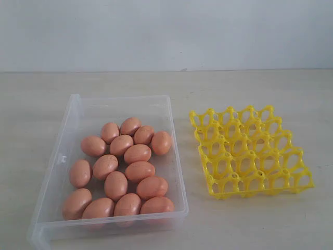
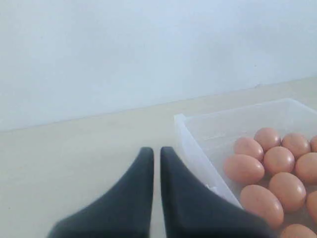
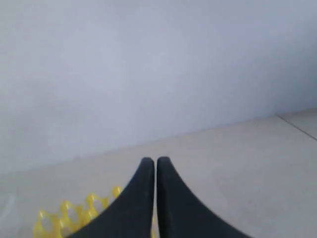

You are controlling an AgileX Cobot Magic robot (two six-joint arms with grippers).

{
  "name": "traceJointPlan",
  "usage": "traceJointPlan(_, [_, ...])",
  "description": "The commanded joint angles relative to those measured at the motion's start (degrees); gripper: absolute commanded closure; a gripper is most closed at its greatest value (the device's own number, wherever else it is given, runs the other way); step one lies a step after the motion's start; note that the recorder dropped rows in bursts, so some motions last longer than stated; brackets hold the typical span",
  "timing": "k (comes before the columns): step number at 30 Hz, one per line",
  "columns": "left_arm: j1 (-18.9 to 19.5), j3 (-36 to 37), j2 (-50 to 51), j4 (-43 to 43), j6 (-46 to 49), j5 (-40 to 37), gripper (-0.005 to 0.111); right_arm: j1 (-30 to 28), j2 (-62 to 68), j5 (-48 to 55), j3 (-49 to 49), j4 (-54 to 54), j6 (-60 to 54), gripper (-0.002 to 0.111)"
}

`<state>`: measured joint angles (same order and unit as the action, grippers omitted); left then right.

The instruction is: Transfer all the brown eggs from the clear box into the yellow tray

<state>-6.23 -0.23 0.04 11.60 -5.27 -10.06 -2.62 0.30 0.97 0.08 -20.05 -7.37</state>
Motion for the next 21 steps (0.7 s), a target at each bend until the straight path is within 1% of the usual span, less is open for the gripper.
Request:
traceJointPlan(1, [-0.35,0.23,-0.04,-0.13,-0.29,0.18,0.103,-0.21,-0.30,-7.35,-0.08,-6.16,10.15,0.109])
traceJointPlan(4, [-0.35,0.23,-0.04,-0.13,-0.29,0.18,0.103,-0.21,-0.30,-8.24,-0.08,-7.29,20.65,0.109])
traceJointPlan(7, [-0.35,0.23,-0.04,-0.13,-0.29,0.18,0.103,-0.21,-0.30,-11.19,-0.08,-6.31,20.48,0.109])
traceJointPlan(9, [-0.35,0.23,-0.04,-0.13,-0.29,0.18,0.103,-0.21,-0.30,-14.89,-0.08,-1.76,20.12,0.109])
traceJointPlan(11, [-0.35,0.23,-0.04,-0.13,-0.29,0.18,0.103,-0.21,-0.30,-18.74,-0.08,6.77,20.49,0.109])
traceJointPlan(13, [-0.35,0.23,-0.04,-0.13,-0.29,0.18,0.103,-0.21,-0.30,-22.78,-0.08,18.30,24.61,0.109])
traceJointPlan(14, [-0.35,0.23,-0.04,-0.13,-0.29,0.18,0.103,-0.21,-0.30,-25.05,-0.08,25.41,27.87,0.109])
traceJointPlan(15, [-0.35,0.23,-0.04,-0.13,-0.29,0.18,0.103,-0.21,-0.30,-28.02,-0.08,33.99,33.91,0.109])
traceJointPlan(16, [-0.35,0.23,-0.04,-0.13,-0.29,0.18,0.103,-0.21,-0.30,-31.92,-0.08,43.02,37.63,0.109])
traceJointPlan(17, [-0.35,0.23,-0.04,-0.13,-0.29,0.18,0.103,-0.21,-0.30,-35.85,-0.08,49.89,40.63,0.109])
traceJointPlan(18, [-0.35,0.23,-0.04,-0.13,-0.29,0.18,0.103,-0.21,-0.30,-42.36,-0.08,57.97,42.23,0.109])
traceJointPlan(19, [-0.35,0.23,-0.04,-0.13,-0.29,0.18,0.103,-0.21,-0.30,-46.60,-0.08,62.12,41.97,0.109])
traceJointPlan(21, [-0.35,0.23,-0.04,-0.13,-0.29,0.18,0.103,-0.21,-0.30,-53.29,-0.08,66.78,38.25,0.109])
